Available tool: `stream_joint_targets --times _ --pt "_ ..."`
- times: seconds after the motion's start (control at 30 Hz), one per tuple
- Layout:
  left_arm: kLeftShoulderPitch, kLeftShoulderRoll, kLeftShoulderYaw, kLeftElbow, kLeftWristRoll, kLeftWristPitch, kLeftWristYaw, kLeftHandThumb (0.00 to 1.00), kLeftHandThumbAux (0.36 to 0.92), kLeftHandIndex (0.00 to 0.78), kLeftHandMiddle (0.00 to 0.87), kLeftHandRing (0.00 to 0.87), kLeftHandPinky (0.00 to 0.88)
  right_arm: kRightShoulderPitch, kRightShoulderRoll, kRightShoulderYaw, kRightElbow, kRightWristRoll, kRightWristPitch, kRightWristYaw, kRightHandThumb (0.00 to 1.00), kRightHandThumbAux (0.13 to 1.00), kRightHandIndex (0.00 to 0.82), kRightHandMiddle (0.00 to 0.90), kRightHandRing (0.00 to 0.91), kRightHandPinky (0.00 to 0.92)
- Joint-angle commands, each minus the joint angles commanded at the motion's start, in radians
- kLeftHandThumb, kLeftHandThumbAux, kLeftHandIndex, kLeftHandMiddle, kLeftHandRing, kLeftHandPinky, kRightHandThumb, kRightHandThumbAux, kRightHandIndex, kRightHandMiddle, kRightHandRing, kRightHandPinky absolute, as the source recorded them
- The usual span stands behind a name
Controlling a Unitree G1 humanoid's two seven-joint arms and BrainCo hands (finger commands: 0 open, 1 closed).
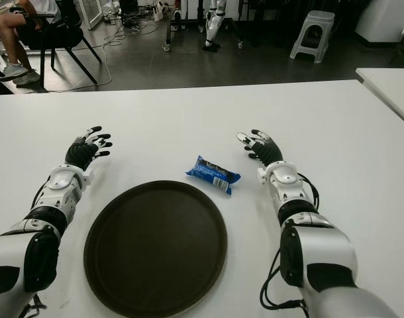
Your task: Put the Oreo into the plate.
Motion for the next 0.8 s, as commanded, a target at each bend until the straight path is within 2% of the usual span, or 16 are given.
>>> stream_joint_targets --times 0.4,0.8 --pt "0.001 0.001 -0.002 0.000 0.002 -0.002 -0.005 0.177 0.678 0.160 0.259 0.278 0.316 0.000 0.000 -0.001 0.000 0.001 -0.002 0.001 0.154 0.536 0.107 0.216 0.225 0.242" --pt "0.001 0.002 0.002 0.000 -0.003 -0.003 -0.013 0.183 0.673 0.159 0.261 0.280 0.318 -0.001 0.000 -0.002 0.000 0.000 -0.001 0.003 0.111 0.531 0.124 0.223 0.231 0.252"
